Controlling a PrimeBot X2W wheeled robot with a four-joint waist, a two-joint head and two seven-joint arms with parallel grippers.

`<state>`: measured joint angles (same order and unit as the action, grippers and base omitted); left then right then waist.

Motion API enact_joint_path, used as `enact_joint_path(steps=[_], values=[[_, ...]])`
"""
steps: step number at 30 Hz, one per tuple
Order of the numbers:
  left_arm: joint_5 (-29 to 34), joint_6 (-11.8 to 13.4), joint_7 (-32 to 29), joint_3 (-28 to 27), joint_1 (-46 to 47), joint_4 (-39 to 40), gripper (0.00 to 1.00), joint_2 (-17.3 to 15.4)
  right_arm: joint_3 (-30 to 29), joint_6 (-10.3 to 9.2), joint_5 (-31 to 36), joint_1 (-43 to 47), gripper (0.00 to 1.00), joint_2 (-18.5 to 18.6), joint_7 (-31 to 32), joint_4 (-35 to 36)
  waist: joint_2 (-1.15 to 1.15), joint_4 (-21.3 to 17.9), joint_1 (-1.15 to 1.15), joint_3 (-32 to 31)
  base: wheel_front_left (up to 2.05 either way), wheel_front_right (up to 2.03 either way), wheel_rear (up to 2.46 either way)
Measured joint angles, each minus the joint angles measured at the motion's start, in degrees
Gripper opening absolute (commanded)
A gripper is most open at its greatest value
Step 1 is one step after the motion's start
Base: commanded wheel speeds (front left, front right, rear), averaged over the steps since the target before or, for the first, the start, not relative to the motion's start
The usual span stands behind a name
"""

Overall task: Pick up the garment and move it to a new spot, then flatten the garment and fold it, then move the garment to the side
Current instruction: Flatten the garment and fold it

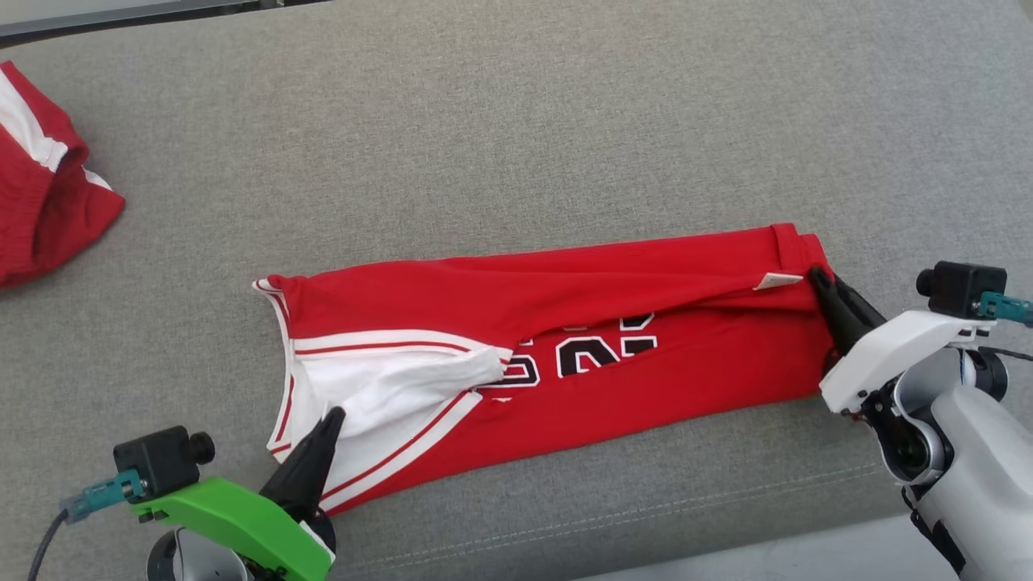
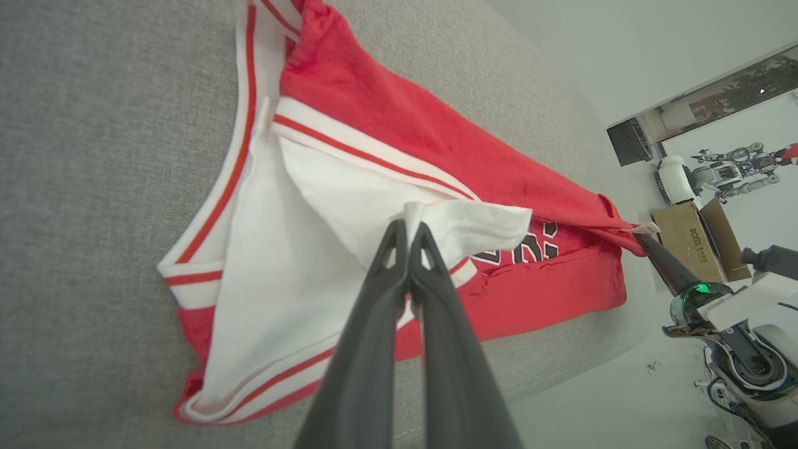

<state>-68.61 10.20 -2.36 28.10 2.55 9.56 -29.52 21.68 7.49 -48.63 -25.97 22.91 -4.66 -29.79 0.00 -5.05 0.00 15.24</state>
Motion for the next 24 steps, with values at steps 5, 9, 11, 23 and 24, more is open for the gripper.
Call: enact_joint_path(steps=[5, 9, 11, 23, 24], values=[[0.0, -0.2, 0.4, 0.7, -1.2, -1.4, 0.0, 0.3, 0.5, 0.0, -0.5, 1.8, 1.0, 0.0, -1.2, 0.1, 0.0, -0.3, 0.0, -0.4, 0.0, 0.0, 0.0], [-0.3, -0.4, 0.4, 0.7, -2.5, -2.2, 0.19, 0.2, 1.2, 0.0, -0.9, 4.1, 1.0, 1.0, -2.1, 0.9, 0.0, -0.5, 0.0, -0.8, 0.0, 0.0, 0.0], [-0.7, -0.5, 0.3, 0.7, -3.3, -2.2, 0.27, -0.2, 1.2, 0.0, -1.2, 5.4, 1.0, 1.8, -2.6, 1.4, 0.0, -0.6, 0.0, -1.1, 0.0, 0.0, 0.0], [-1.1, 1.0, 1.2, -1.1, -6.7, 2.1, 1.0, -2.6, -3.7, 0.0, -3.4, 11.8, 1.0, 4.4, -3.9, 7.4, 0.0, -0.3, 0.0, -3.4, 0.0, 0.0, 0.0], [-0.8, 1.3, 1.5, -1.1, -6.7, 2.7, 1.0, -2.7, -4.3, 0.0, -3.7, 12.3, 1.0, 4.5, -3.6, 8.2, 0.0, -0.2, 0.0, -3.7, 0.0, 0.0, 0.0]])
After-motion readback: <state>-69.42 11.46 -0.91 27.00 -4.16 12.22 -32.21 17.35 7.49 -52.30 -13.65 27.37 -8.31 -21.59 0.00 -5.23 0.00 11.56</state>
